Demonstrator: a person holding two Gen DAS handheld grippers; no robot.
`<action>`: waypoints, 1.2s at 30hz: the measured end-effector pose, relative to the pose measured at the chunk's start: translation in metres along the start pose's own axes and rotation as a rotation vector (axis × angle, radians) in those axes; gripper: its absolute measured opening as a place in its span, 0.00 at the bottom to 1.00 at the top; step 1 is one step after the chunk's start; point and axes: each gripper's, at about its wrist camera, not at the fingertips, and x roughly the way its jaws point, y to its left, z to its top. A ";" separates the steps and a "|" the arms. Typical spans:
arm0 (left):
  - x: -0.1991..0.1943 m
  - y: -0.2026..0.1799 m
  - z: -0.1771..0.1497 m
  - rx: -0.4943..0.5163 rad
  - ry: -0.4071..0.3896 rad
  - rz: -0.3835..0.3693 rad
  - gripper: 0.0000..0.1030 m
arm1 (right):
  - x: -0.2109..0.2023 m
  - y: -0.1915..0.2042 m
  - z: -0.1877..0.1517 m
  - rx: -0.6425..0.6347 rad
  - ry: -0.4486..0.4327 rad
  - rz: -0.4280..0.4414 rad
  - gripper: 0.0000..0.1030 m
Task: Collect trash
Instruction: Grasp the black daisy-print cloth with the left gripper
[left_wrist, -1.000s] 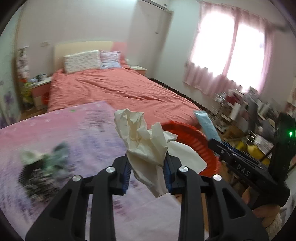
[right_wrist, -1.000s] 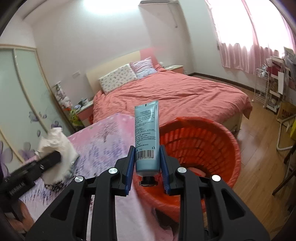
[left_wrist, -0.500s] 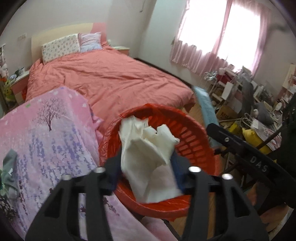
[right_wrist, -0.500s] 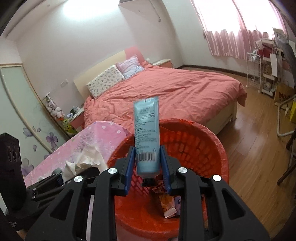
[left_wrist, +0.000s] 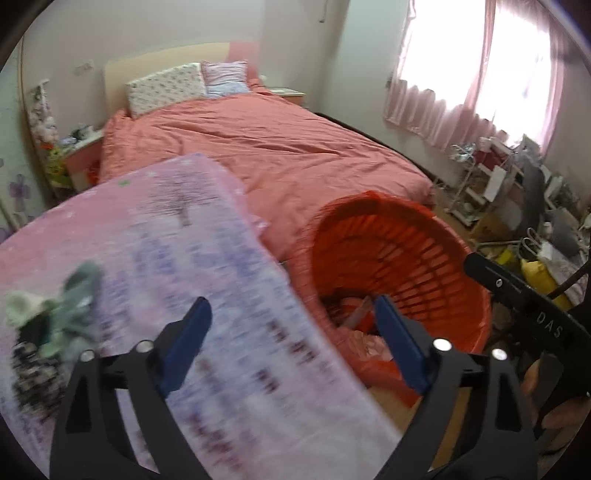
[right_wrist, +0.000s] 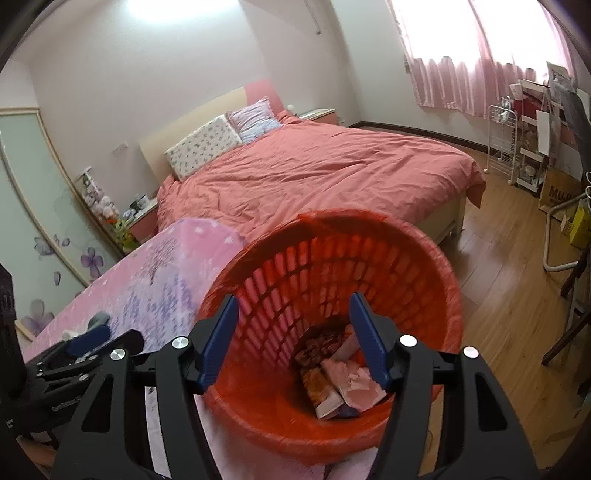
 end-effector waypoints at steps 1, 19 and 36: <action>-0.005 0.005 -0.002 -0.004 0.001 0.016 0.94 | -0.002 0.006 -0.003 -0.009 0.005 0.000 0.63; -0.106 0.204 -0.108 -0.363 0.069 0.332 0.96 | 0.016 0.151 -0.086 -0.372 0.151 -0.055 0.98; -0.058 0.183 -0.083 -0.276 0.073 0.255 0.18 | 0.037 0.151 -0.093 -0.322 0.260 -0.042 0.98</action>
